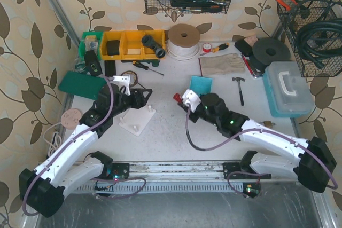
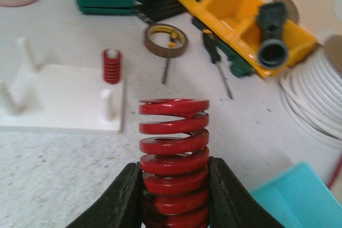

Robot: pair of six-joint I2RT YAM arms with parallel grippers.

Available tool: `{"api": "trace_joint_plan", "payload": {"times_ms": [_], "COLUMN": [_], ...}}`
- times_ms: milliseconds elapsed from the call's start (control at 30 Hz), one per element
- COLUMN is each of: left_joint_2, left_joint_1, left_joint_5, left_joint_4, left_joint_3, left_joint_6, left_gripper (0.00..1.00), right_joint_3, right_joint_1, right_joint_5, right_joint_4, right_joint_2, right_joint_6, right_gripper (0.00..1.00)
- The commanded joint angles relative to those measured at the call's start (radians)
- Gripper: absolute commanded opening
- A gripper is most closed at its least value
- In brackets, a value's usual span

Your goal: Install the large spring

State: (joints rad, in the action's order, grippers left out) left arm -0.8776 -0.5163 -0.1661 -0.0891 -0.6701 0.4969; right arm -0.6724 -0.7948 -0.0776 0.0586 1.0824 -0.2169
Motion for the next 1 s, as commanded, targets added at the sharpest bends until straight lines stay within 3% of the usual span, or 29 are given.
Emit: {"api": "trace_joint_plan", "payload": {"times_ms": [0, 133, 267, 433, 667, 967], "left_joint_2": [-0.029, -0.081, -0.133, -0.149, -0.188, -0.233], "left_joint_1": [0.0, -0.012, -0.026, -0.037, -0.043, -0.055], "left_joint_5": [-0.227, -0.328, -0.385, -0.418, -0.462, -0.484], "left_joint_4": [-0.031, -0.063, -0.104, -0.042, -0.018, -0.034], "left_joint_3": [-0.077, -0.127, -0.155, -0.128, -0.123, -0.128], "left_joint_6": [0.057, 0.07, 0.083, 0.125, 0.15, 0.143], "left_gripper": [0.56, 0.44, 0.54, 0.63, 0.66, 0.59], "right_joint_3": [0.041, 0.073, 0.086, 0.08, 0.065, 0.056], "right_joint_1": [-0.094, -0.148, -0.17, -0.188, -0.199, -0.201], "right_joint_5": [-0.04, -0.051, -0.057, -0.06, -0.075, -0.08], "right_joint_4": [0.235, 0.327, 0.374, 0.383, 0.383, 0.393], "right_joint_2": [-0.003, 0.037, 0.065, 0.101, 0.131, 0.155], "right_joint_6": [-0.09, -0.114, -0.125, -0.135, -0.146, -0.148], "right_gripper": [0.0, 0.0, 0.0, 0.0, 0.0, 0.0]}}
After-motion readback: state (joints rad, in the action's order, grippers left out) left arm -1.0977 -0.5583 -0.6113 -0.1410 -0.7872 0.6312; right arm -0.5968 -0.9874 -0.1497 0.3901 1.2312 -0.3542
